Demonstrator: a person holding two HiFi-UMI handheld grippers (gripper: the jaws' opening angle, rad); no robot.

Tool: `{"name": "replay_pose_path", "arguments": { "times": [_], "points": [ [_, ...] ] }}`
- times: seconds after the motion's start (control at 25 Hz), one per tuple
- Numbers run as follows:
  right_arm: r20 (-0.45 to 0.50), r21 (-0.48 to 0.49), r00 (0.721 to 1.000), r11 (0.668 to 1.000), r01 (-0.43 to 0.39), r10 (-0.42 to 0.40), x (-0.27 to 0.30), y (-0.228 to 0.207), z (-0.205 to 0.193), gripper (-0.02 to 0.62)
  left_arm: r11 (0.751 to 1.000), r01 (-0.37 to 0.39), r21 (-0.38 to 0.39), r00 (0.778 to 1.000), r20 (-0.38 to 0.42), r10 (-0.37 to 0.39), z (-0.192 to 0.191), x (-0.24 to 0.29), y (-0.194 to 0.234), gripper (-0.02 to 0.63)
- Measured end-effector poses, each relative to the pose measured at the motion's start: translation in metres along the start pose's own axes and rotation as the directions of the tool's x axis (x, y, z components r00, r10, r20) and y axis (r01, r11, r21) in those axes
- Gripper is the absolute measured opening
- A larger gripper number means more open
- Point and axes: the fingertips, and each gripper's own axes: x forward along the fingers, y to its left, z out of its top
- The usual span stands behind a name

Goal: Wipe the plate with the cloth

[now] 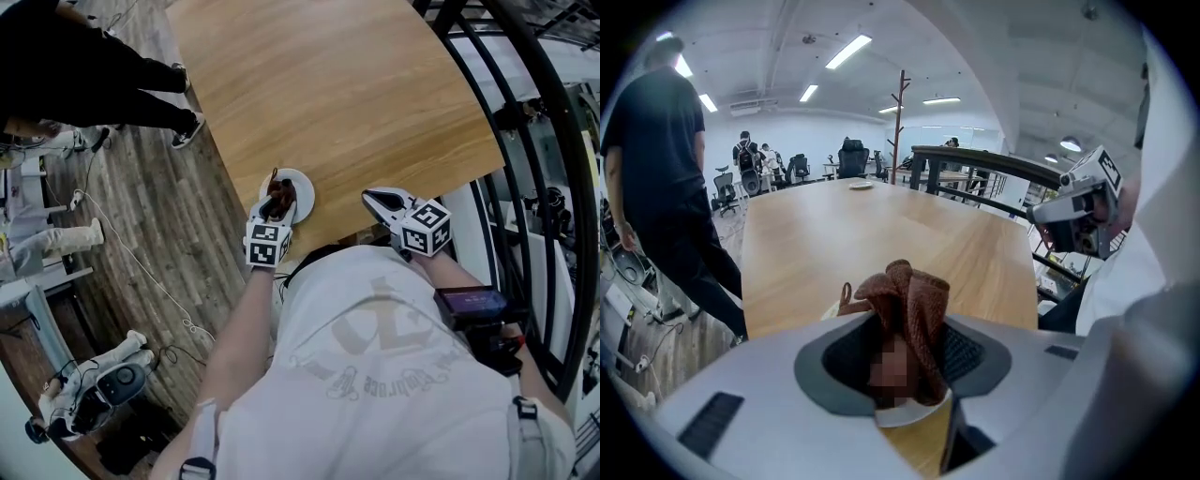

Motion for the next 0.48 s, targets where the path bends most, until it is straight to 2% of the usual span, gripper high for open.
{"name": "replay_pose_path", "arguments": {
  "times": [0.12, 0.24, 0.48],
  "points": [
    [-0.001, 0.002, 1.000, 1.000, 0.001, -0.001, -0.001, -0.002, -0.001, 0.014, 0.999, 0.036, 0.001, 0.999, 0.003, -0.036, 0.000, 0.001, -0.021, 0.169],
    [-0.002, 0.004, 1.000, 1.000, 0.005, -0.005, 0.001, -0.005, 0.000, 0.014, 0.996, 0.078, 0.046, 0.997, -0.005, -0.078, -0.003, 0.004, -0.045, 0.169],
    [0.004, 0.006, 1.000, 1.000, 0.006, -0.006, 0.004, -0.006, 0.004, 0.014, 0.995, 0.073, 0.070, 0.997, 0.004, -0.074, 0.002, 0.006, -0.051, 0.169]
  ]
}}
